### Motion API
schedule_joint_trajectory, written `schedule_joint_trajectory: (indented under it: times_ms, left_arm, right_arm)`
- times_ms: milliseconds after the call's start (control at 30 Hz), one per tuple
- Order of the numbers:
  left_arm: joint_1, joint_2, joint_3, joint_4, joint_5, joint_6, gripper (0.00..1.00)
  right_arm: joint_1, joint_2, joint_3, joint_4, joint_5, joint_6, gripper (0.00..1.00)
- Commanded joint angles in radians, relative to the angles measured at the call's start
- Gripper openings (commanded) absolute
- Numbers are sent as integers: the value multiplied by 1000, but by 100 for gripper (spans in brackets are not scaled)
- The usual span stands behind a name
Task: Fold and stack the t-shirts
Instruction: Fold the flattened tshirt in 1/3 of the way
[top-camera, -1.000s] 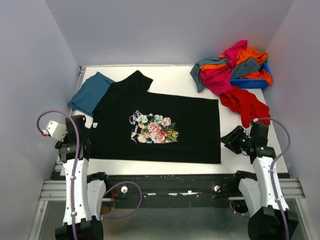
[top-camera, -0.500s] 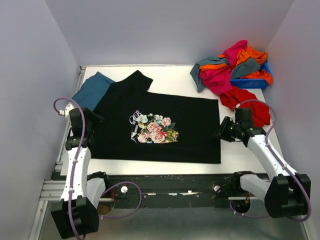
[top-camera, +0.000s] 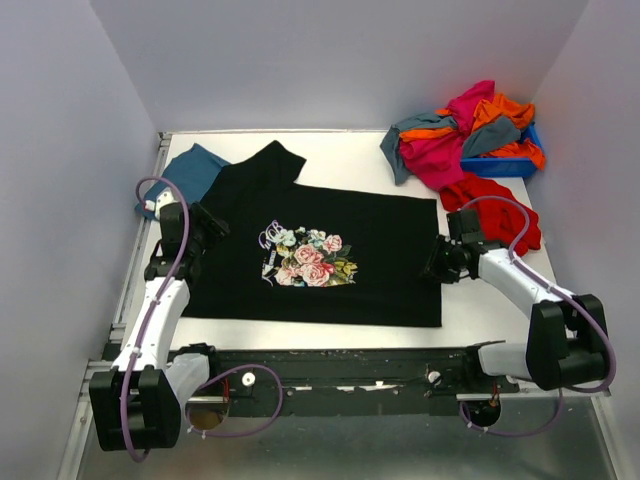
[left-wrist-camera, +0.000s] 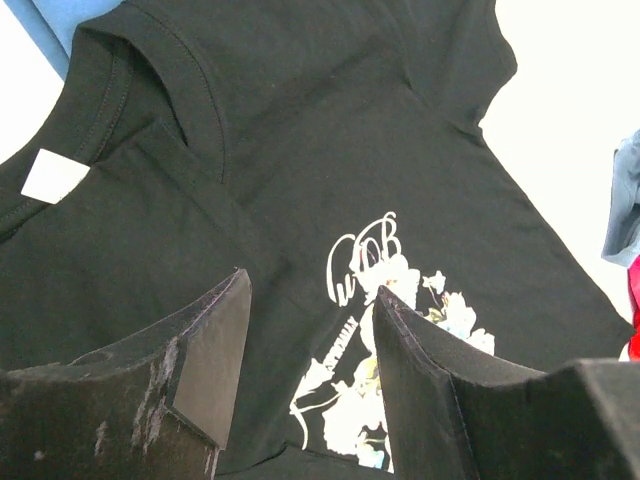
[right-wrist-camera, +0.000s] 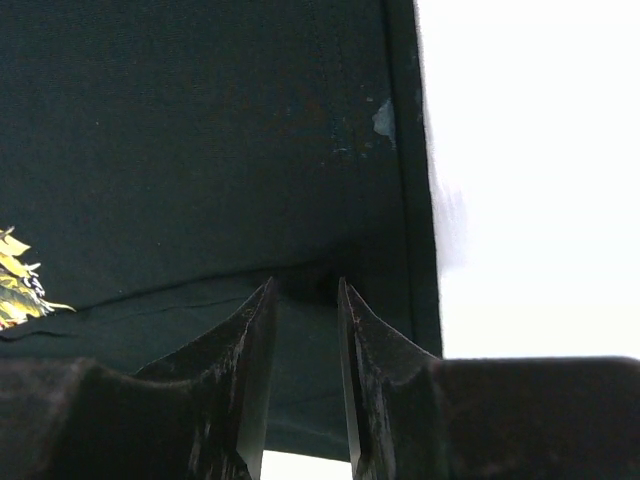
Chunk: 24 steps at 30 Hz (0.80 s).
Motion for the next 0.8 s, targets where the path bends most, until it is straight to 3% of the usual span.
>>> schedule_joint_trajectory:
  times_ms: [0, 167, 233, 267, 467, 767]
  left_arm:
    - [-4, 8, 22, 37, 8, -1, 62]
    - [-4, 6, 37, 20, 48, 1, 62]
    - [-4, 5, 43, 13, 43, 10, 62]
    - [-4, 5, 46, 8, 39, 12, 62]
    - [-4, 54, 52, 32, 51, -13, 62]
    - [-4, 129, 89, 17, -32, -25, 59]
  right_arm:
    - [21, 21, 29, 41, 41, 29, 38]
    - [24, 38, 38, 25, 27, 32, 22]
    - [24, 29, 42, 5, 36, 35, 4]
    - [24, 20, 46, -8, 41, 41, 1]
    - [24, -55, 81, -81, 140, 39, 1]
    - [23, -34, 59, -81, 237, 99, 1]
